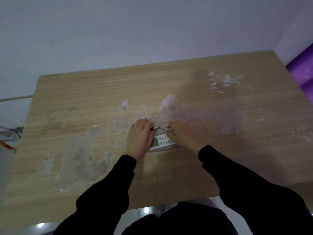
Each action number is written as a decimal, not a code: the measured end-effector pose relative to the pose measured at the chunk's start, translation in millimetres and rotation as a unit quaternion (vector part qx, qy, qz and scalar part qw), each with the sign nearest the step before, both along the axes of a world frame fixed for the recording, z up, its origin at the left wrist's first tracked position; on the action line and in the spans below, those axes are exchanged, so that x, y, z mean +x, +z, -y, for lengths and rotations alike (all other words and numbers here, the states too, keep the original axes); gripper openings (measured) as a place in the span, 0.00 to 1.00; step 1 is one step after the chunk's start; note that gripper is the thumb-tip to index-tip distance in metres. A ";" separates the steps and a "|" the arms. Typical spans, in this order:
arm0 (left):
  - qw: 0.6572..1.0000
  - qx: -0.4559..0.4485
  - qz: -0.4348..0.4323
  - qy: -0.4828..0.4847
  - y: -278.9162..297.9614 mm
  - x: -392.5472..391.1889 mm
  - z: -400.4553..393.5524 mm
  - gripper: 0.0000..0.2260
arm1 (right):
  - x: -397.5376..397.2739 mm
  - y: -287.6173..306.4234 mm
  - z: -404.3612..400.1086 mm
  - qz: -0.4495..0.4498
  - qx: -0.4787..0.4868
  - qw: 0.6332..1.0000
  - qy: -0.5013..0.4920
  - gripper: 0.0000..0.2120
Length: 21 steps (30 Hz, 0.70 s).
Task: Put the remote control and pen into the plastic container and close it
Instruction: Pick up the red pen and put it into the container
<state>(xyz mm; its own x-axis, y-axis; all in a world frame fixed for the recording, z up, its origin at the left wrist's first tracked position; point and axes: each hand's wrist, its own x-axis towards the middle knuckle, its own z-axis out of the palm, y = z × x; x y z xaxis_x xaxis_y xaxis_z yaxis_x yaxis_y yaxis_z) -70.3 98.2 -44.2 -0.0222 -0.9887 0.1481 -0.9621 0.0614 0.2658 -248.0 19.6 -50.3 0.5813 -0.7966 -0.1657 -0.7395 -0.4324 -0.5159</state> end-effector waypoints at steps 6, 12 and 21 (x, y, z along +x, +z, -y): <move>0.997 0.063 -0.011 0.043 -14.4 2.7 -27.3 0.24 | -12.8 7.1 -21.0 -0.032 0.025 0.998 0.053 0.17; 0.994 0.073 -0.053 0.057 -18.3 -3.0 -28.9 0.25 | -36.7 16.6 -15.1 0.050 -0.052 0.995 -0.072 0.11; 0.988 0.045 -0.127 0.080 -2.4 -14.4 -31.6 0.23 | -102.0 -14.2 9.1 -0.100 -0.078 0.964 -0.234 0.06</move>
